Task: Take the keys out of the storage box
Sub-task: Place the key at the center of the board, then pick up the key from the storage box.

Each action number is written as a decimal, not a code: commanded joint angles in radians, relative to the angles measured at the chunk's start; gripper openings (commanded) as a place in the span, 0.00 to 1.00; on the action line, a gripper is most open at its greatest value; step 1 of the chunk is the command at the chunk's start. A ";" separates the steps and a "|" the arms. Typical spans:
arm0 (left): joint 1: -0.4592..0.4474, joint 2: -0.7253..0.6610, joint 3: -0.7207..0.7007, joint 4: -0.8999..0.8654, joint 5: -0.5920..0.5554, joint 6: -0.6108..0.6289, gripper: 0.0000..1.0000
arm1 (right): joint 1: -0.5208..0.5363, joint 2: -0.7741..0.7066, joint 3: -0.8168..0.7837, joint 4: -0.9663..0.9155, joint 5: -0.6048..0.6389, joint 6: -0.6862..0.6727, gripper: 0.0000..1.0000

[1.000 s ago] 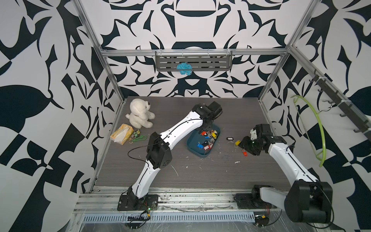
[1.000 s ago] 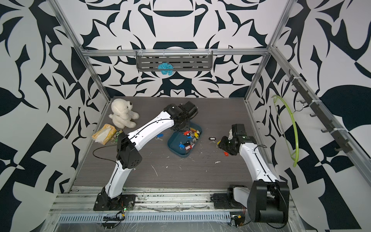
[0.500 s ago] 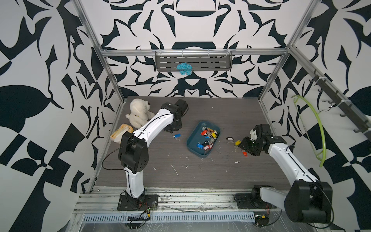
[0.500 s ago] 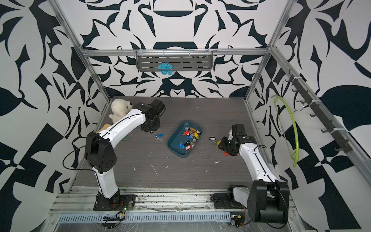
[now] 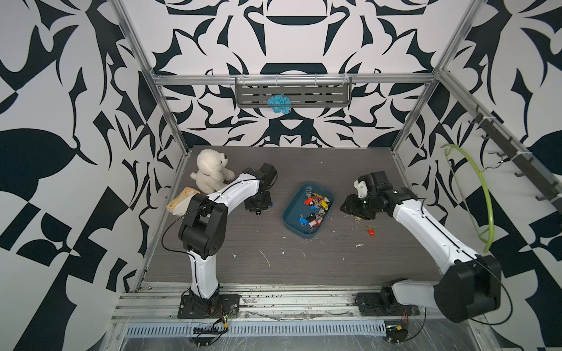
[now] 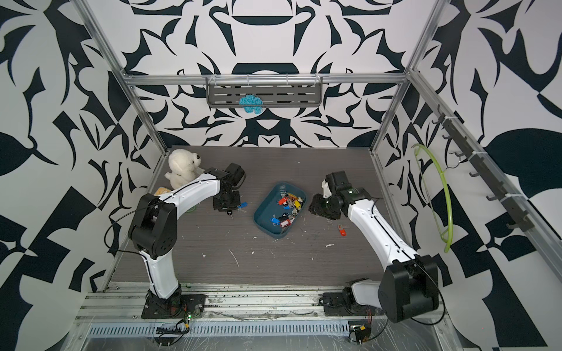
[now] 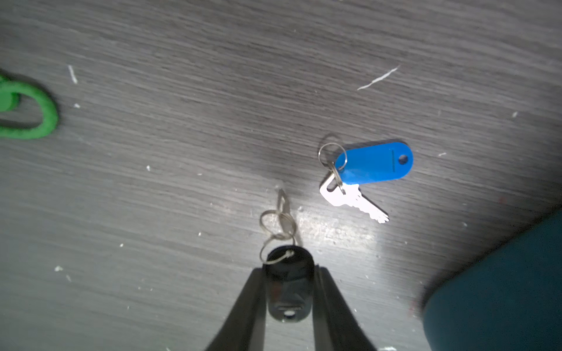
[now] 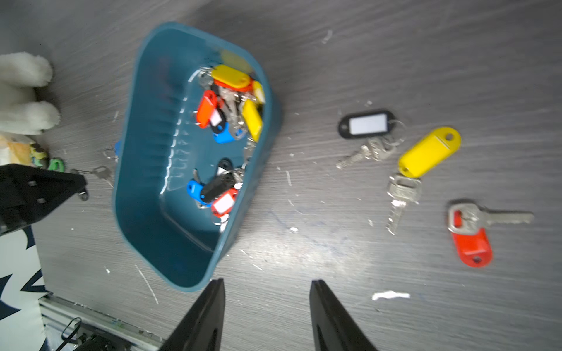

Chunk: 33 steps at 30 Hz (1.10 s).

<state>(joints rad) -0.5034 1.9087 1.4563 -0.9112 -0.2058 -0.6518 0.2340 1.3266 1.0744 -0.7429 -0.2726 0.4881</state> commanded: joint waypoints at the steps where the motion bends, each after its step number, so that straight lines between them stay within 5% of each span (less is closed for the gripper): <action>1: 0.008 0.014 -0.020 0.029 0.019 0.007 0.47 | 0.028 0.046 0.074 -0.004 0.019 0.035 0.51; 4: 0.011 0.021 -0.031 0.035 0.024 0.012 0.69 | 0.067 0.109 0.128 -0.004 0.030 0.044 0.52; 11: 0.013 0.003 -0.040 0.042 0.007 0.015 0.99 | 0.190 0.290 0.305 -0.066 0.055 0.007 0.52; 33: 0.012 -0.241 -0.099 0.089 -0.005 0.047 0.99 | 0.345 0.619 0.546 -0.266 0.168 0.108 0.45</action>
<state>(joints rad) -0.4953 1.6882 1.3846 -0.8185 -0.2195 -0.6239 0.5610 1.9316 1.5654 -0.9508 -0.1478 0.5499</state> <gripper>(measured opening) 0.994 0.450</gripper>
